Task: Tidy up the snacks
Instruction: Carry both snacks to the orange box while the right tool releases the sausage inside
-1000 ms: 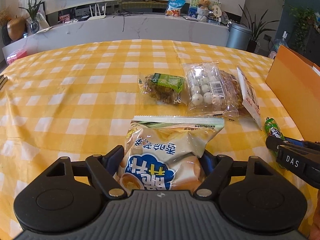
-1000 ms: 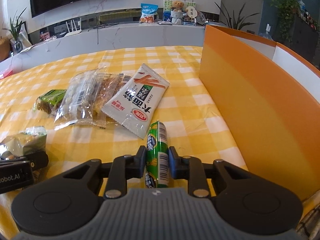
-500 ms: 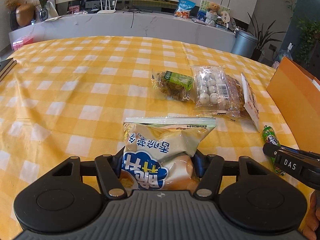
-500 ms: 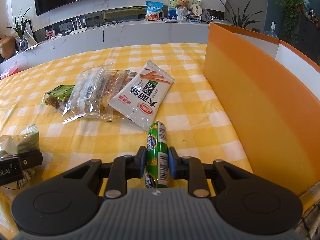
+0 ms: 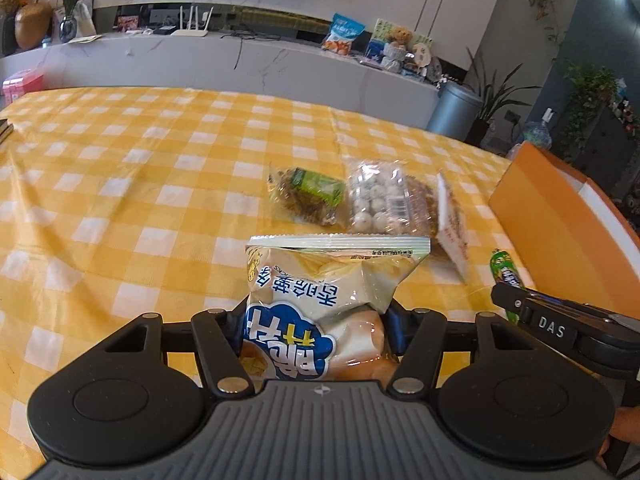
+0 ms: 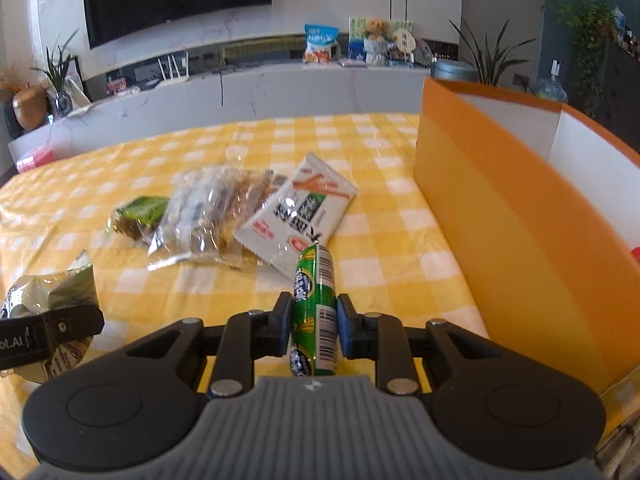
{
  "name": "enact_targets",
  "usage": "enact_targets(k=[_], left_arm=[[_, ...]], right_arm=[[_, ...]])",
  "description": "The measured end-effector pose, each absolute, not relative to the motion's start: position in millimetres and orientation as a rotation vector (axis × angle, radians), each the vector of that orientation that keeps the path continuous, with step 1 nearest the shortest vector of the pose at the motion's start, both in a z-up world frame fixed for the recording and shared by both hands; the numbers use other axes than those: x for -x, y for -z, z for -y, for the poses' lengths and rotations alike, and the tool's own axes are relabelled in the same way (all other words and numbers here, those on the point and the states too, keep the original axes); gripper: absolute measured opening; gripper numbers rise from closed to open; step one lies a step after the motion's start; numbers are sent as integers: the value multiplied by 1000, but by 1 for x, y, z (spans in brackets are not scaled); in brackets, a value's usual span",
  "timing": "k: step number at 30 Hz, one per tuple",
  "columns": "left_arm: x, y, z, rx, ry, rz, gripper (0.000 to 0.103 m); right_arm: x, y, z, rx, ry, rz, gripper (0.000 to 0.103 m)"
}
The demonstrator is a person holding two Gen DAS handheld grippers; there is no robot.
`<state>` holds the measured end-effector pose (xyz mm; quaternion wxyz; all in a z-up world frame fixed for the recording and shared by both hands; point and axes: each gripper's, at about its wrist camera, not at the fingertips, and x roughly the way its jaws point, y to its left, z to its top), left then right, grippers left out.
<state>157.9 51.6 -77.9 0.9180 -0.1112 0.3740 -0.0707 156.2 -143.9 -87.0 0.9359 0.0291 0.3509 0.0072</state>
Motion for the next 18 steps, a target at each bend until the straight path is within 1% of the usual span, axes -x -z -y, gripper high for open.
enact_targets(k=[3, 8, 13, 18], left_arm=[[-151, 64, -52, 249, 178, -744, 69], [-143, 39, -49, 282, 184, -699, 69], [-144, 13, -41, 275, 214, -643, 69], [-143, -9, -31, 282, 253, -601, 69]], right_arm=[[-151, 74, 156, -149, -47, -700, 21], [-133, 40, 163, -158, -87, -579, 21], [-124, 13, 177, -219, -99, -536, 21], [-102, -25, 201, -252, -93, -383, 21]])
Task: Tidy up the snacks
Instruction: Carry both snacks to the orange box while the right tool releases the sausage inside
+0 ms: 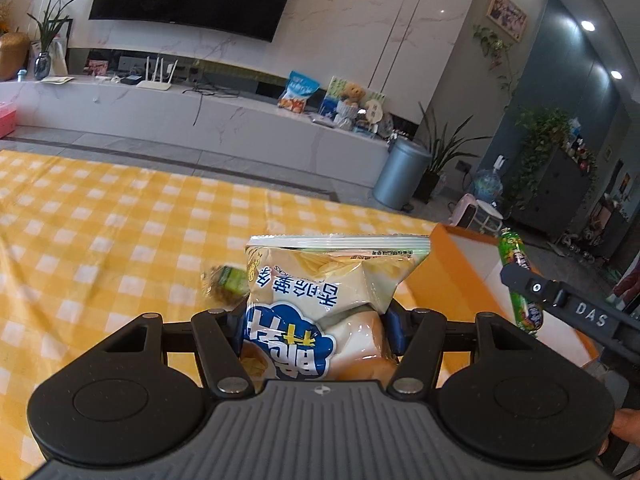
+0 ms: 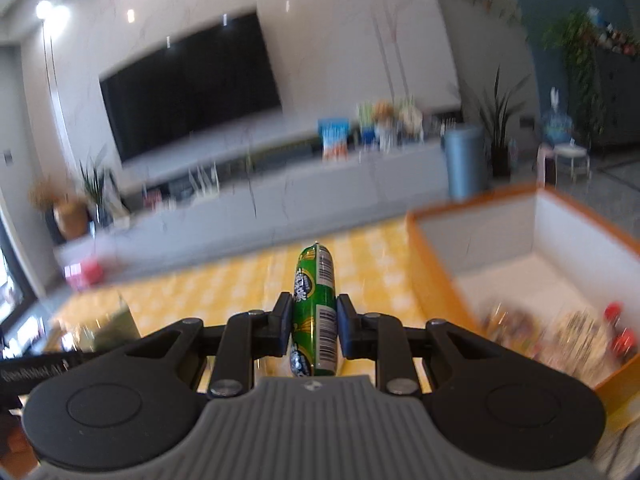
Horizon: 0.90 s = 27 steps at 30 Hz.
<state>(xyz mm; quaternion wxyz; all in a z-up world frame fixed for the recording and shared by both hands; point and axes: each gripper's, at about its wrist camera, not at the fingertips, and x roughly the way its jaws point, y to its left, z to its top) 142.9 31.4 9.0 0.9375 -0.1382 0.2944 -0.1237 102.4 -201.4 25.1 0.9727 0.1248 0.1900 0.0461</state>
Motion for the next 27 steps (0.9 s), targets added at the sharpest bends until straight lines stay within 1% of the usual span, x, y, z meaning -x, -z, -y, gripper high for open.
enact_targets(k=[7, 10, 13, 17, 21, 27], left_arm=[[-145, -37, -8, 287, 349, -538, 69], [-150, -46, 2, 293, 370, -527, 69], [-157, -52, 16, 289, 401, -532, 69], [-162, -59, 36, 246, 474, -515, 69], [-166, -60, 57, 217, 521, -496, 69], [-177, -43, 86, 239, 571, -497, 70]], right_arm=[[-88, -67, 245, -319, -61, -332, 21], [-96, -78, 264, -308, -33, -373, 21], [-110, -85, 292, -380, -80, -430, 21], [-126, -90, 317, -401, -29, -415, 21], [-138, -75, 341, -497, -12, -431, 21], [-148, -15, 358, -631, 23, -564, 21]])
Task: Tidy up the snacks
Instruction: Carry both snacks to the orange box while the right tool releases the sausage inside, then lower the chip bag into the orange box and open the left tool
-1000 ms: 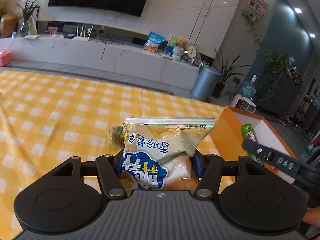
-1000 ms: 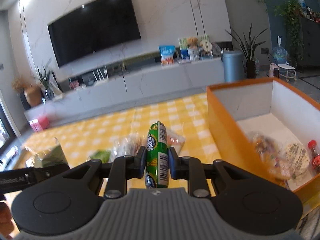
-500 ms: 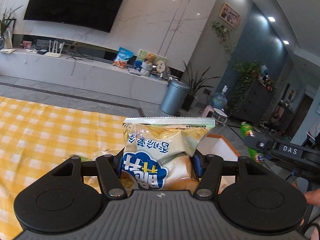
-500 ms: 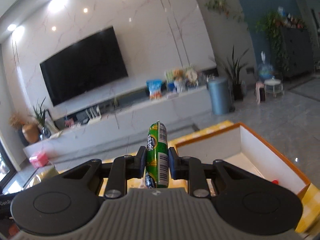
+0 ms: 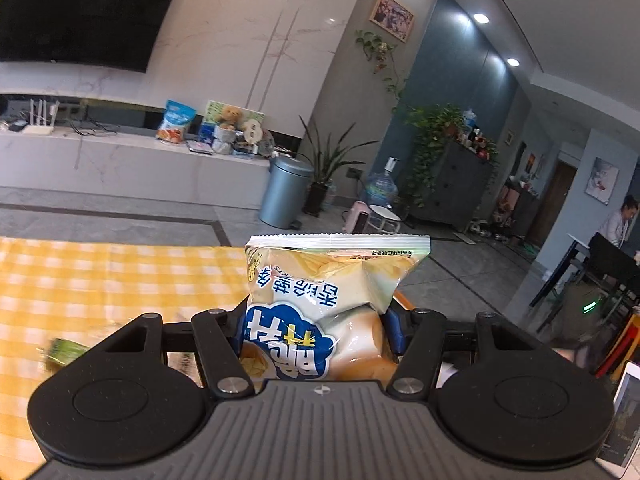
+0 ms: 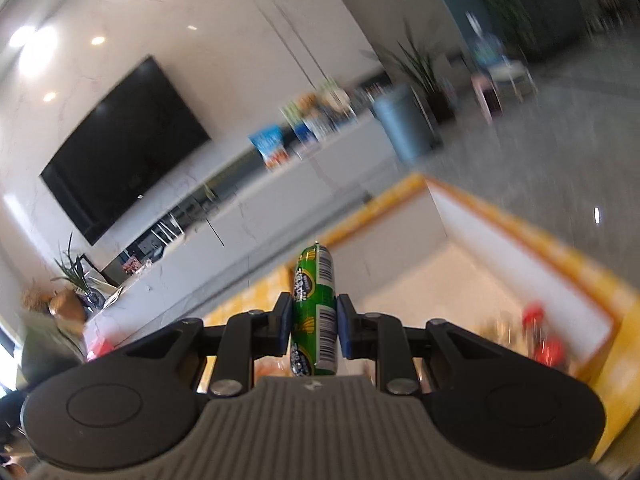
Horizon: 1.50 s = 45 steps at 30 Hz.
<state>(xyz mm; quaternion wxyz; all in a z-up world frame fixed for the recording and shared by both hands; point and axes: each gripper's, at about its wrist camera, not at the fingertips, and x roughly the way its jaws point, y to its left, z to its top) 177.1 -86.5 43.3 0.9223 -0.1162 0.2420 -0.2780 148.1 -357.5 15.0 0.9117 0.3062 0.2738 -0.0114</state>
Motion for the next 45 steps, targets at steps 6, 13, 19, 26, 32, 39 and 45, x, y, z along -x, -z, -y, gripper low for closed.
enact_targets(k=[6, 13, 19, 26, 32, 39, 45], left_arm=[[-192, -24, 110, 244, 589, -546, 69], [-196, -13, 114, 256, 587, -573, 69], [-191, -13, 113, 262, 575, -583, 69], [-180, -18, 114, 242, 571, -587, 69], [-179, -26, 120, 216, 557, -591, 70], [-190, -32, 139, 192, 562, -618, 70], [-215, -30, 175, 148, 581, -623, 70]], right_arm=[[-170, 15, 347, -650, -14, -657, 21], [-179, 24, 330, -609, -20, -684, 21], [-182, 32, 335, -595, 73, -715, 21], [-178, 31, 343, -623, 86, -697, 24], [-166, 15, 347, -540, 118, -637, 49], [-151, 8, 372, -562, 180, -591, 56], [-140, 4, 387, -548, 190, -584, 57]])
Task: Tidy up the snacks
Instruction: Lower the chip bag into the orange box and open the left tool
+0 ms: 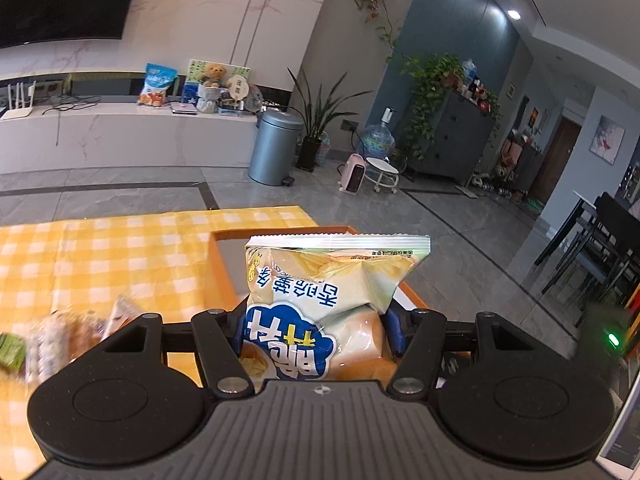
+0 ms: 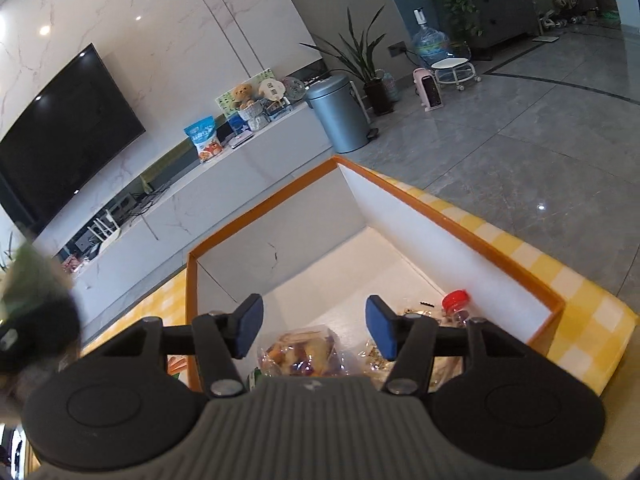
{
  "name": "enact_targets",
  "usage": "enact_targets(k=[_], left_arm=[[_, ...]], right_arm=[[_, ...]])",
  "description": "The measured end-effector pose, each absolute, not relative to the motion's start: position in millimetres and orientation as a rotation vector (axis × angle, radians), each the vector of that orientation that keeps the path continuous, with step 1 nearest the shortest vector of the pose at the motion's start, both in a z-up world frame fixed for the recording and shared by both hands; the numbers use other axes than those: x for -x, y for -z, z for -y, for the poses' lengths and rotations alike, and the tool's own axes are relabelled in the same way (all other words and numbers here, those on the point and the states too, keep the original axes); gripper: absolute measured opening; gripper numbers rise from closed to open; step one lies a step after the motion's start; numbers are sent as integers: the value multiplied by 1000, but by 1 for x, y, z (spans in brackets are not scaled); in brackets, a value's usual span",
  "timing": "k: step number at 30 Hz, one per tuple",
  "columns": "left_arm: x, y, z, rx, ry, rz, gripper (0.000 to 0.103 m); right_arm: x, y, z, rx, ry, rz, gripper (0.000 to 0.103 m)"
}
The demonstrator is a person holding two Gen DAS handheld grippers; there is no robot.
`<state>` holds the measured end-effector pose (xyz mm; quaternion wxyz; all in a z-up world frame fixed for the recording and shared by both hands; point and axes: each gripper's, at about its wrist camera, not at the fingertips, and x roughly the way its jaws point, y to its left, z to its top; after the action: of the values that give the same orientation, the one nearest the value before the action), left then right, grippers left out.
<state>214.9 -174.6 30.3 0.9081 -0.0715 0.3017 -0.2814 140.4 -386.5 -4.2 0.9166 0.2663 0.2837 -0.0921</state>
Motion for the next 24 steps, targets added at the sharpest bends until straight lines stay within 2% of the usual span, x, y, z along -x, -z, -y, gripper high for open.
enact_targets(k=[14, 24], left_arm=[[-276, 18, 218, 13, 530, -809, 70], [-276, 22, 224, -55, 529, -779, 70]], right_arm=[[-145, 13, 390, -496, 242, -629, 58], [-147, 16, 389, -469, 250, -640, 59]])
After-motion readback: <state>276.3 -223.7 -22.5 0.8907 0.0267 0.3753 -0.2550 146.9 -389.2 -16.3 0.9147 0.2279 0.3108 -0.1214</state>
